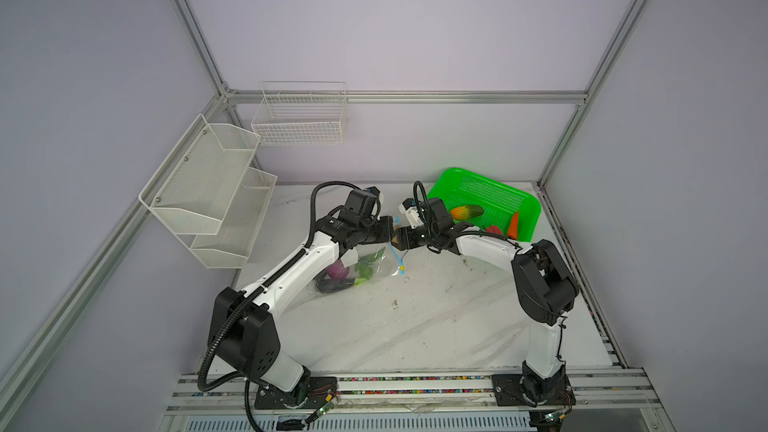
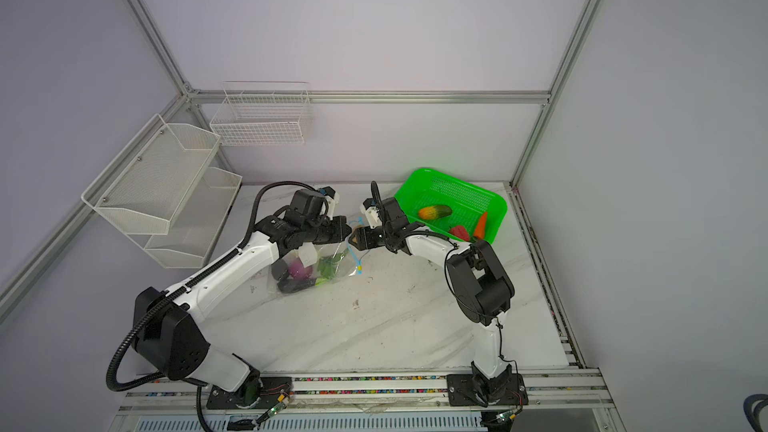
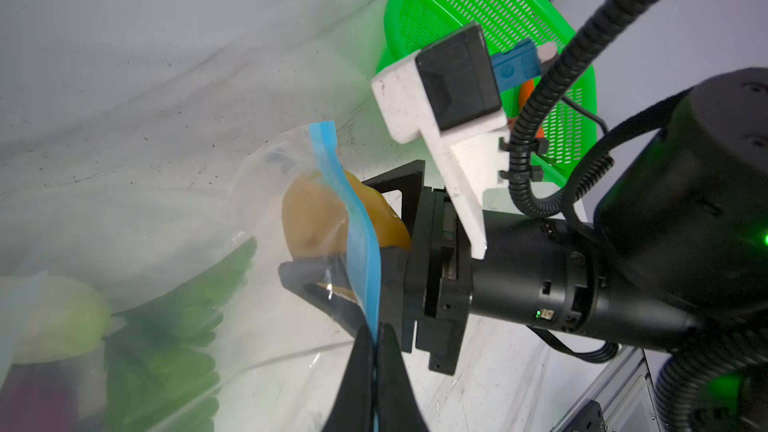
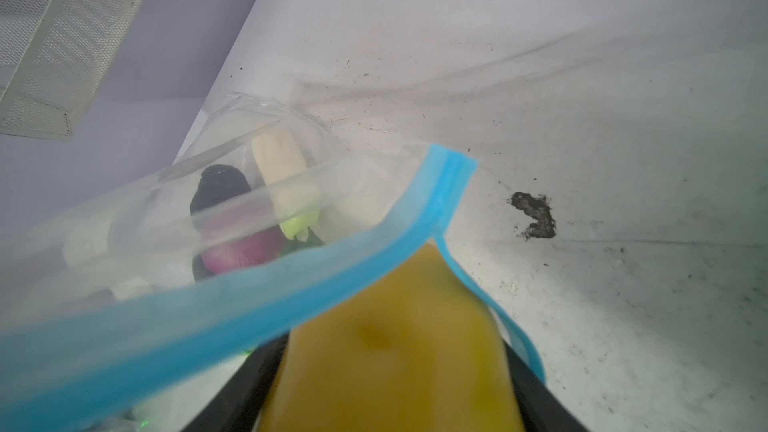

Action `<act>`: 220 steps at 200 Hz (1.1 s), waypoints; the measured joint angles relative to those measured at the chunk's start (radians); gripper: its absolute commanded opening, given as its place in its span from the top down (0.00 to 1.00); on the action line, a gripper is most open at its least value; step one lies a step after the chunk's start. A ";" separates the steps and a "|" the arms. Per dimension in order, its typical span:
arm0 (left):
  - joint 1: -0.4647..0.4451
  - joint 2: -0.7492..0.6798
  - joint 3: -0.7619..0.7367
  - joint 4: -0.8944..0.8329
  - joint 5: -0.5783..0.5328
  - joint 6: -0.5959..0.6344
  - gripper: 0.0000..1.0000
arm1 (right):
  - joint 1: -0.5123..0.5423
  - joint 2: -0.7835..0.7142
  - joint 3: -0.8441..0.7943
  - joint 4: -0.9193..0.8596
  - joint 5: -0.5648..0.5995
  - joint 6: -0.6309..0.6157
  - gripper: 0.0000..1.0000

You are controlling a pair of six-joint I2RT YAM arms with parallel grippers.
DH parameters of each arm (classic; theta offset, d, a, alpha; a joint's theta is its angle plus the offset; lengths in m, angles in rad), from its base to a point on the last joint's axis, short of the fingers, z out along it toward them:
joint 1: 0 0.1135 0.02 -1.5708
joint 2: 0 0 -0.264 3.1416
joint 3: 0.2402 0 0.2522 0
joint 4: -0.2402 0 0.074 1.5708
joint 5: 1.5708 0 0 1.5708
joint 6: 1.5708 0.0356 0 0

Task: Place the food in the zip-top bag and seal the zipper
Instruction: 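Lower the potato into the bag and open the right gripper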

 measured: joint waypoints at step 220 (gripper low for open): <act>-0.001 0.000 0.000 0.015 0.000 0.000 1.00 | 0.004 0.000 0.000 -0.003 0.028 -0.016 0.21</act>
